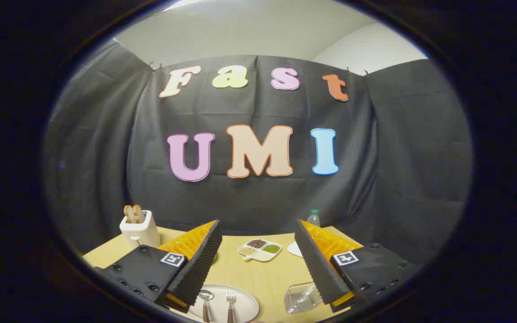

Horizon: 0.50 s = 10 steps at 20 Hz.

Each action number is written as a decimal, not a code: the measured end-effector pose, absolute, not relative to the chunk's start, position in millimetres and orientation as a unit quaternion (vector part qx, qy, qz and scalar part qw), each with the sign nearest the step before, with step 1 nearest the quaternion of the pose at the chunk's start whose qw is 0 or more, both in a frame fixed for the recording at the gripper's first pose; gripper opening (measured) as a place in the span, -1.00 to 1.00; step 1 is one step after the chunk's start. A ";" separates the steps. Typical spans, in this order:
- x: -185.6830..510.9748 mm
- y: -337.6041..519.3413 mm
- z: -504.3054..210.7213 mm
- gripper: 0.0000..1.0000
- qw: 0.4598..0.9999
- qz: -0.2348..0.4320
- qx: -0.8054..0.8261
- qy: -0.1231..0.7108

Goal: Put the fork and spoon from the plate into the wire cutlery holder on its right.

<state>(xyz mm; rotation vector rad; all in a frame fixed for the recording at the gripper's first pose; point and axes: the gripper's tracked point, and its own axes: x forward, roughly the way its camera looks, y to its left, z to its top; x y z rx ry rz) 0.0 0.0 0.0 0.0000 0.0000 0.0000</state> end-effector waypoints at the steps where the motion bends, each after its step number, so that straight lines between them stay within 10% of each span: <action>1: -0.1 1.9 2.5 1.00 1.000 0.005 -0.003 -0.005; 10: -5.5 20.3 3.3 1.00 0.999 0.043 -0.010 -0.010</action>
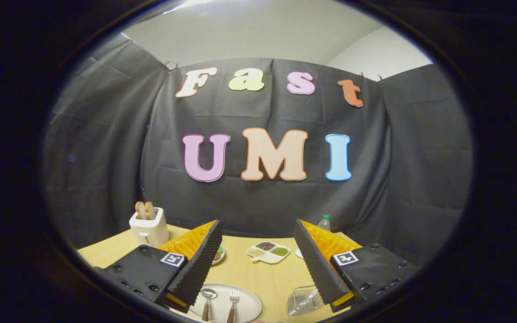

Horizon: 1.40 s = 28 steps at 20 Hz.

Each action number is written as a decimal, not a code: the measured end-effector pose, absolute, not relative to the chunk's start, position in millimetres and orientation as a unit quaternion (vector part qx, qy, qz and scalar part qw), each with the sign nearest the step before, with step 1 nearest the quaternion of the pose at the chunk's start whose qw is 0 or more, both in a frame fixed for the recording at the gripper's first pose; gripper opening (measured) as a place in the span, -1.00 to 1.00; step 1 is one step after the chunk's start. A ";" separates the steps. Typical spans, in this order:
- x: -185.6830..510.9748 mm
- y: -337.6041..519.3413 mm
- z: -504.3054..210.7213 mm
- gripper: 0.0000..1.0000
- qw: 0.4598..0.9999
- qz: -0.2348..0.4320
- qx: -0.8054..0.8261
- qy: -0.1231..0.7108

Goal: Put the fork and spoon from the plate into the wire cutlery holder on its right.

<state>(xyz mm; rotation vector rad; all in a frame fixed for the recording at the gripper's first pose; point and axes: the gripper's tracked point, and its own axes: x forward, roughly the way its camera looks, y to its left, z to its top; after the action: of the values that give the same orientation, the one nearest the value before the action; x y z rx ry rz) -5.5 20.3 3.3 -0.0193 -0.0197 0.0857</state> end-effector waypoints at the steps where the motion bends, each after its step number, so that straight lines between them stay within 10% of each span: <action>1: -6.9 23.0 5.7 1.00 0.999 0.046 -0.008 -0.012; 11: -23.6 26.1 11.3 1.00 0.999 0.048 -0.011 -0.013; 28: -27.7 54.3 -164.0 1.00 0.952 0.117 -0.043 0.278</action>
<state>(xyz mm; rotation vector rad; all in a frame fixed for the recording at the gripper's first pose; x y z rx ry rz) -27.7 54.3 -164.0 -0.0874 0.5658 0.2381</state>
